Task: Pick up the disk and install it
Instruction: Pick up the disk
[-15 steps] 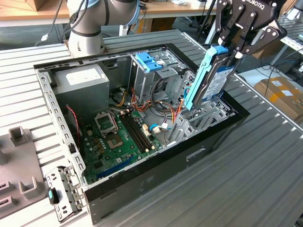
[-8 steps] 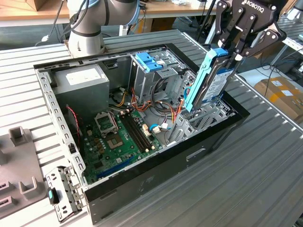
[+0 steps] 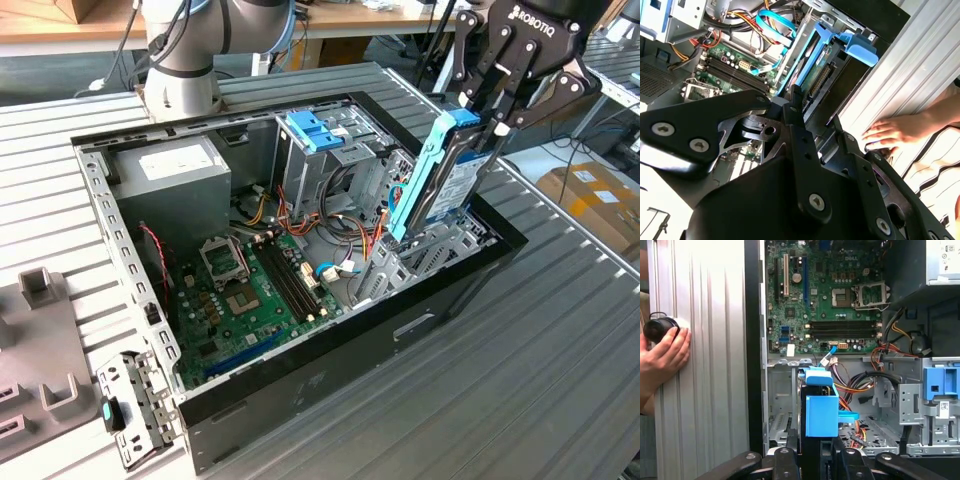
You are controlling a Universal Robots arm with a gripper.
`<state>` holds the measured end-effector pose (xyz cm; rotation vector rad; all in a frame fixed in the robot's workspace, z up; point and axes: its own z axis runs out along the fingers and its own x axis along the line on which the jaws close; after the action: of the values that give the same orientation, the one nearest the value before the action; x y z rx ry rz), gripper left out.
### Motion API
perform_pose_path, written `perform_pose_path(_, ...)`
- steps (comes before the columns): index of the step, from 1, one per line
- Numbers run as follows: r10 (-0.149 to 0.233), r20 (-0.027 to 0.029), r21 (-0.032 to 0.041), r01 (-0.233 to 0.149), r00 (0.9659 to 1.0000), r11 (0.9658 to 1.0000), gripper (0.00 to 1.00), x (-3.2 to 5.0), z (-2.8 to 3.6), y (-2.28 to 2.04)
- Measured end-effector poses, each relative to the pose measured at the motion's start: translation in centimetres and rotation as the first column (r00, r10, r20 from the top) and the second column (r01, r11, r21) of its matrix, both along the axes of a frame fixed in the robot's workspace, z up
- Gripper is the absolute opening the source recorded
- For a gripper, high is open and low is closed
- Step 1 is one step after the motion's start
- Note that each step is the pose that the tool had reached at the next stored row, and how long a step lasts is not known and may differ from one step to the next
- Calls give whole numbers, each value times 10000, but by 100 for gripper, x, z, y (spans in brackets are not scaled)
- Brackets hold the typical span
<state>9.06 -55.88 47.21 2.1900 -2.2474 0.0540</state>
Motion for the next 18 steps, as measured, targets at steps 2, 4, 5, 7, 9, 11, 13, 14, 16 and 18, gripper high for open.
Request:
perform_pose_path(2,1,0,-1,-1,10000,10000,35,1,-17,-4)
perform_pose_path(4,1,0,-1,-1,10000,10000,35,0,-49,-4)
perform_pose_path(5,1,0,-2,-1,10000,10000,35,1,-64,-4)
perform_pose_path(7,1,0,-3,-1,10000,10000,35,0,-67,-4)
perform_pose_path(9,1,0,-2,-1,10000,10000,35,1,-69,-4)
perform_pose_path(11,1,0,-2,-1,10000,10000,35,1,-85,-4)
perform_pose_path(13,1,0,-2,-1,10000,10000,35,0,-99,-4)
perform_pose_path(14,1,0,-1,-1,10000,10000,35,0,-101,-4)
perform_pose_path(16,1,0,-3,-1,10000,10000,35,0,-102,-4)
perform_pose_path(18,1,1,24,-1,10000,10000,35,0,-103,-5)
